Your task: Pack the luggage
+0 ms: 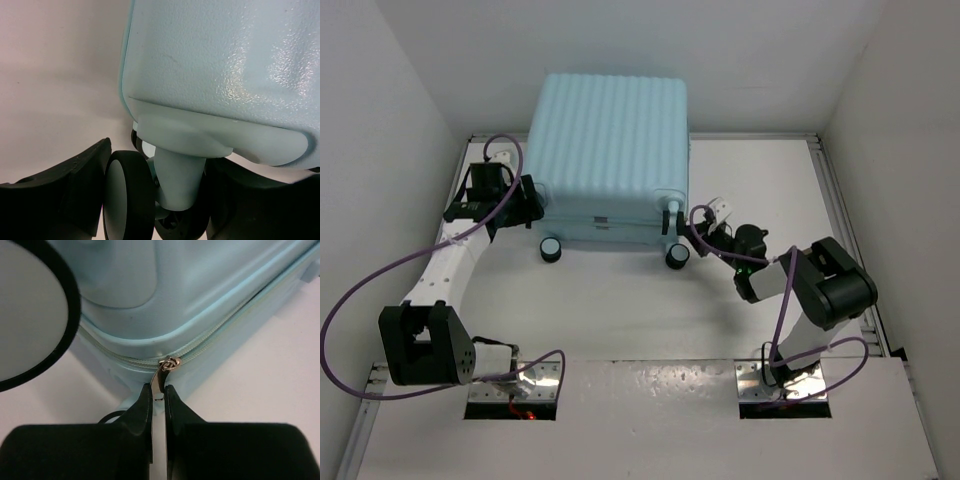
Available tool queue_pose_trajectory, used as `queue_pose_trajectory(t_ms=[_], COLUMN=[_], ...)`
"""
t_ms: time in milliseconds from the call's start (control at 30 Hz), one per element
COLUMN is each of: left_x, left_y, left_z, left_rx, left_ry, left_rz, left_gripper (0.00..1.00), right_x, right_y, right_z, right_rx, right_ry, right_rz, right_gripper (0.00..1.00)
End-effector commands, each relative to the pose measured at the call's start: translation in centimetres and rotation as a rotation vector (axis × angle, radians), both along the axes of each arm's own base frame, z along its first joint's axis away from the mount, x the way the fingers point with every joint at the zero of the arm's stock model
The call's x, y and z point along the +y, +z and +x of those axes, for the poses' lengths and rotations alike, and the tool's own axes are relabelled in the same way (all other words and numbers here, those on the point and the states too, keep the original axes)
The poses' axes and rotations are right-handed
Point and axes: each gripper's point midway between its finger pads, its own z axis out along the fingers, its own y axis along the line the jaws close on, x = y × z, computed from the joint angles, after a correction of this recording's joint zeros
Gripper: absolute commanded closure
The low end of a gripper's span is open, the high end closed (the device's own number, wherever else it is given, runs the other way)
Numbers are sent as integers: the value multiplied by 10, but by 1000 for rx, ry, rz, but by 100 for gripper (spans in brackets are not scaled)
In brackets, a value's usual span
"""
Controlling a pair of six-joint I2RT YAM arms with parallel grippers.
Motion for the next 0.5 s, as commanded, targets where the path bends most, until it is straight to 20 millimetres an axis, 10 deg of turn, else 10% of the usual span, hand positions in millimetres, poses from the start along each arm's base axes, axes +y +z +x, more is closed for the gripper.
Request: queue_pose_trajectory(t_ms=[0,467], left_x=[30,32], left_y=[-50,-53], left_z=[-35,-38], left_rx=[201,210], left_ry=[137,143], left_rz=[86,94], left_gripper=[74,74], right_x=[-58,-76], right_y=[80,92], right_z=[56,79], right_rx=[-199,-152], right_ry=[-304,-392], right_rz=[137,245], right_gripper=[100,100])
